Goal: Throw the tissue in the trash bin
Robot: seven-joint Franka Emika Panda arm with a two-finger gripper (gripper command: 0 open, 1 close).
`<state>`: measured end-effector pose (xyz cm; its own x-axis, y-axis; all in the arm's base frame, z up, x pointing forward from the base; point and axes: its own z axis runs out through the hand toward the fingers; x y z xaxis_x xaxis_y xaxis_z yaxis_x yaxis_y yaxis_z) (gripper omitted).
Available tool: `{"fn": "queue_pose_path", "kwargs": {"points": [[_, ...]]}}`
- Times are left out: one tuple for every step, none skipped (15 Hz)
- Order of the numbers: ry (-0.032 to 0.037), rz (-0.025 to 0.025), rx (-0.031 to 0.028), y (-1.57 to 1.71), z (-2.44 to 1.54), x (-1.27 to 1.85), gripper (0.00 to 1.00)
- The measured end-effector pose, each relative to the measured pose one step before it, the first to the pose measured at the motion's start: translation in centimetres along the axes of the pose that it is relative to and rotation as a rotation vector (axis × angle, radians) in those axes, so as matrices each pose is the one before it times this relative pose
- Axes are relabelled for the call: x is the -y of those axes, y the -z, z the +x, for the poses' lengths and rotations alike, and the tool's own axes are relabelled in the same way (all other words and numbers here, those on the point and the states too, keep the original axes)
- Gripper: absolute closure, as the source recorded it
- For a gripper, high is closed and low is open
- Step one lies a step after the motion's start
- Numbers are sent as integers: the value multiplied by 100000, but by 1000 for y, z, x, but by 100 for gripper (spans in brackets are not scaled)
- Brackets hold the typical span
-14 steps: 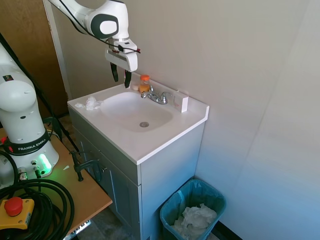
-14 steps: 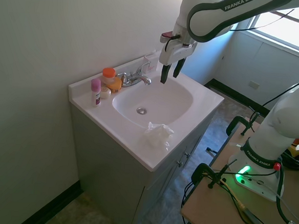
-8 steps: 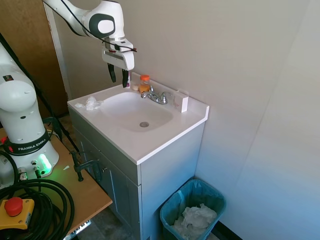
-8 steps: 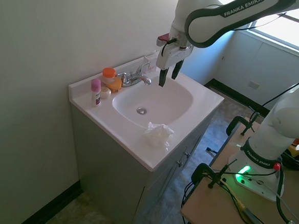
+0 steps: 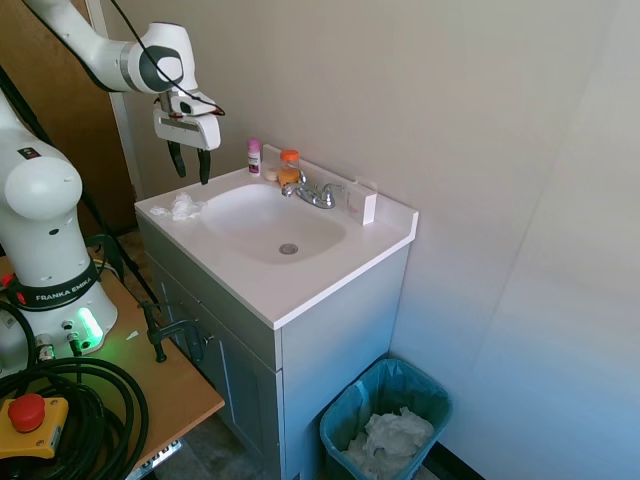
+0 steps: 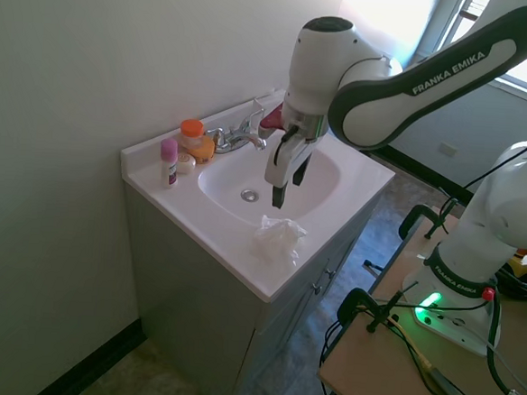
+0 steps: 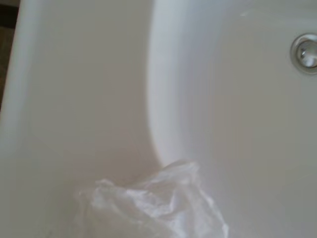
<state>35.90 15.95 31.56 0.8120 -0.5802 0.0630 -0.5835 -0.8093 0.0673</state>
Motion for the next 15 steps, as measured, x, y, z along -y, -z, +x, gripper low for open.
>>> {"fn": "queue_pose_path", "kwargs": {"points": [[1329, -992, 933, -978, -577, 236, 0], [466, -1179, 1452, -1117, -246, 217, 0], [279, -1166, 1548, -1266, -87, 192, 0], [268, -1296, 1498, -1323, -78, 163, 100], [14, -896, 1378, -1042, -55, 155, 100], [124, -271, 697, -652, 53, 175, 100], [-115, -50, 386, -364, 128, 104, 100], [-172, 295, -90, -108, 83, 59, 100], [-318, 96, -115, -32, 33, 25, 100], [-563, 22, -22, 12, -22, 26, 100], [-801, -27, -139, 11, 36, 19, 100], [-315, 74, -314, 79, 86, 53, 100], [-60, -1, -165, 27, 104, -10, 100], [-119, -66, -17, -22, 96, -52, 100], [-254, -14, 19, -10, 112, -62, 100]]}}
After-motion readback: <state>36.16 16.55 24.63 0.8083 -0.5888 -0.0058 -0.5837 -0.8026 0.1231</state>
